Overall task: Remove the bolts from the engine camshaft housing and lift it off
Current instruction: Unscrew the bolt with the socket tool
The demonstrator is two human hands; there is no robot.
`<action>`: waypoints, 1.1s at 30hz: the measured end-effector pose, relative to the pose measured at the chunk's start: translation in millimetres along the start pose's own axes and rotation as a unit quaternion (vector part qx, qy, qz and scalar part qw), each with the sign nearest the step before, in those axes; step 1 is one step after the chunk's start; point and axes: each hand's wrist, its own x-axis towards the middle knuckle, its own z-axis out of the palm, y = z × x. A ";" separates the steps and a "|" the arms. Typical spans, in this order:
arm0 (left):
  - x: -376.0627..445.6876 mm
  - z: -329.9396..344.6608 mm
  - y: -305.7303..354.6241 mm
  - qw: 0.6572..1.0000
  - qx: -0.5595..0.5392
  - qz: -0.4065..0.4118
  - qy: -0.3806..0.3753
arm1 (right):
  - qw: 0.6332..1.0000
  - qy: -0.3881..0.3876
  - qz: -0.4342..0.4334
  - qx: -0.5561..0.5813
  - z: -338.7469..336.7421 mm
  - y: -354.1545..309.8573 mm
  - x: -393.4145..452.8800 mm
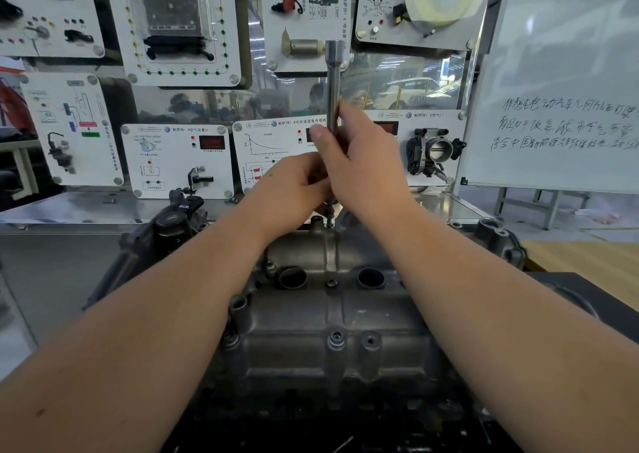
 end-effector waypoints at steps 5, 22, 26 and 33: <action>-3.7 0.9 4.5 1.000 0.002 0.000 0.007 | 1.000 -0.006 0.002 0.006 -0.4 -2.5 -0.4; -1.6 3.8 1.2 0.999 0.031 0.001 0.016 | 0.999 0.035 0.003 -0.003 0.5 2.1 2.7; -2.9 4.5 1.7 0.999 0.029 0.011 0.019 | 1.000 0.024 0.010 0.009 1.9 1.8 0.4; -7.5 2.0 5.8 0.999 0.031 0.008 0.006 | 0.998 0.046 0.018 0.025 8.1 -0.8 -5.7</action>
